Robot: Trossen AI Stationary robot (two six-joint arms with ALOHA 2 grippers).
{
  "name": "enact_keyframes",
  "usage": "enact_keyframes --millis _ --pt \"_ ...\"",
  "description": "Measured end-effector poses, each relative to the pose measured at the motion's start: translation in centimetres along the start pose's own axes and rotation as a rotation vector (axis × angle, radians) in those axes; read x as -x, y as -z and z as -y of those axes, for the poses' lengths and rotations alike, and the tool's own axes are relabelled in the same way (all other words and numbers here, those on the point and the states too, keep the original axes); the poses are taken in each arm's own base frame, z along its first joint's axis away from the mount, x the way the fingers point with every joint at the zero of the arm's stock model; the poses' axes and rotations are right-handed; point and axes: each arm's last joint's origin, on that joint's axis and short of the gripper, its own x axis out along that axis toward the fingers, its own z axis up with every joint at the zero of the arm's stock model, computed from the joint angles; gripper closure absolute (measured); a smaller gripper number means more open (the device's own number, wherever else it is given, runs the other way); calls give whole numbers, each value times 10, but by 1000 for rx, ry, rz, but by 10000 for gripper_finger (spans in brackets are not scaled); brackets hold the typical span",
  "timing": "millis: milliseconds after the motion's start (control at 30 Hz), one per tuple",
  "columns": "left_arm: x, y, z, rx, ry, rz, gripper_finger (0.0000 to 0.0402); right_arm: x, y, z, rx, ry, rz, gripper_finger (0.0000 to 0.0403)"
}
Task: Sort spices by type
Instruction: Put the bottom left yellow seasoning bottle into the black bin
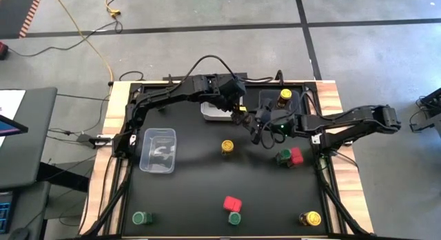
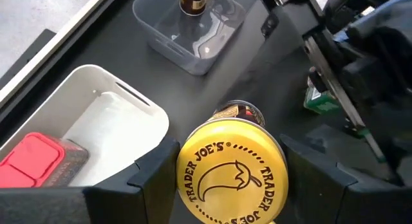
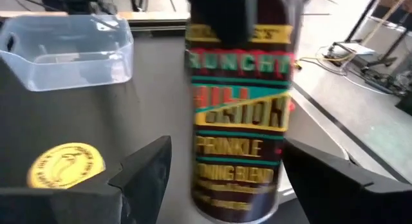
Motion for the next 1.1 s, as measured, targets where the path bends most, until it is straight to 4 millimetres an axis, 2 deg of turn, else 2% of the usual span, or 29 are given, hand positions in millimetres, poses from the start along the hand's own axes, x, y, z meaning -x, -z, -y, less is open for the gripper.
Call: enact_keyframes --millis 400,600,700,1000,1100 --pt "1 3 7 -3 17 -6 168 -2 4 7 -28 26 -40 79" --pt "1 3 7 13 23 -7 168 -2 4 7 37 24 -39 82" --pt "1 2 7 23 25 -6 168 -2 4 5 57 18 -38 95" --pt "1 0 8 31 36 17 168 -2 4 5 61 16 -38 169" --pt "1 0 8 32 35 22 168 -2 4 5 61 17 -38 170"
